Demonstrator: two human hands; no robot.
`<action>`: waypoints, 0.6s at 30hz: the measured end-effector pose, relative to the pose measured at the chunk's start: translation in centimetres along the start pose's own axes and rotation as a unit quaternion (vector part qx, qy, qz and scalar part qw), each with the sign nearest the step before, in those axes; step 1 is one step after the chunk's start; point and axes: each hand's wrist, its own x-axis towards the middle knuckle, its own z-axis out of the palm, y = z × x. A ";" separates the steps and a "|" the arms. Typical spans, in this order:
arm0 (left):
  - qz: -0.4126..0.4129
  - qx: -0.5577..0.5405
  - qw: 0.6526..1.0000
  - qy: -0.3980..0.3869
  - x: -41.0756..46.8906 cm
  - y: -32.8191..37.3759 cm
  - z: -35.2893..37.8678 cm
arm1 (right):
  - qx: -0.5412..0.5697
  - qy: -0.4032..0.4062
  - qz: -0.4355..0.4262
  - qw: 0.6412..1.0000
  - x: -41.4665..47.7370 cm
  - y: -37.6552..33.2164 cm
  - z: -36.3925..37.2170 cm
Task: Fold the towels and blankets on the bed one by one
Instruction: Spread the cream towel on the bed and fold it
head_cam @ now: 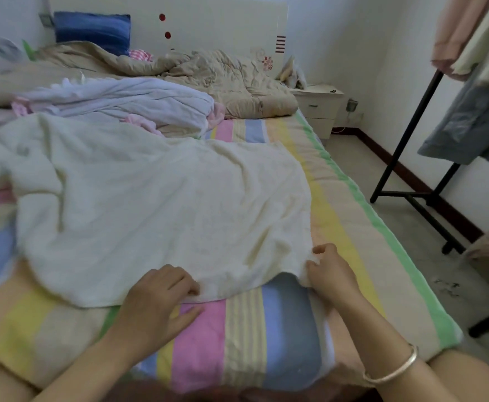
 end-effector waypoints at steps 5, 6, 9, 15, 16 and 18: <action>-0.021 0.059 0.998 -0.011 -0.2 -1.0 0.4 | -0.106 0.036 0.032 0.993 -0.4 4.3 -3.4; -0.018 0.074 0.997 -0.006 -0.1 -0.9 0.4 | -0.125 0.040 0.030 0.991 -0.5 4.7 -3.7; -0.063 0.106 0.992 0.018 0.4 -0.6 0.2 | -0.139 0.060 0.011 0.988 -0.5 4.6 -3.2; -0.129 0.165 0.978 -0.018 0.0 -1.4 -0.2 | -0.111 0.118 -0.020 0.987 -0.5 4.3 -2.1; -0.121 0.162 0.979 -0.034 -0.3 -1.6 0.0 | -0.116 0.107 -0.022 0.987 -0.4 4.4 -2.1; -0.090 0.158 0.983 -0.042 -0.8 -1.7 0.2 | -0.122 0.089 -0.026 0.988 -0.5 4.7 -2.2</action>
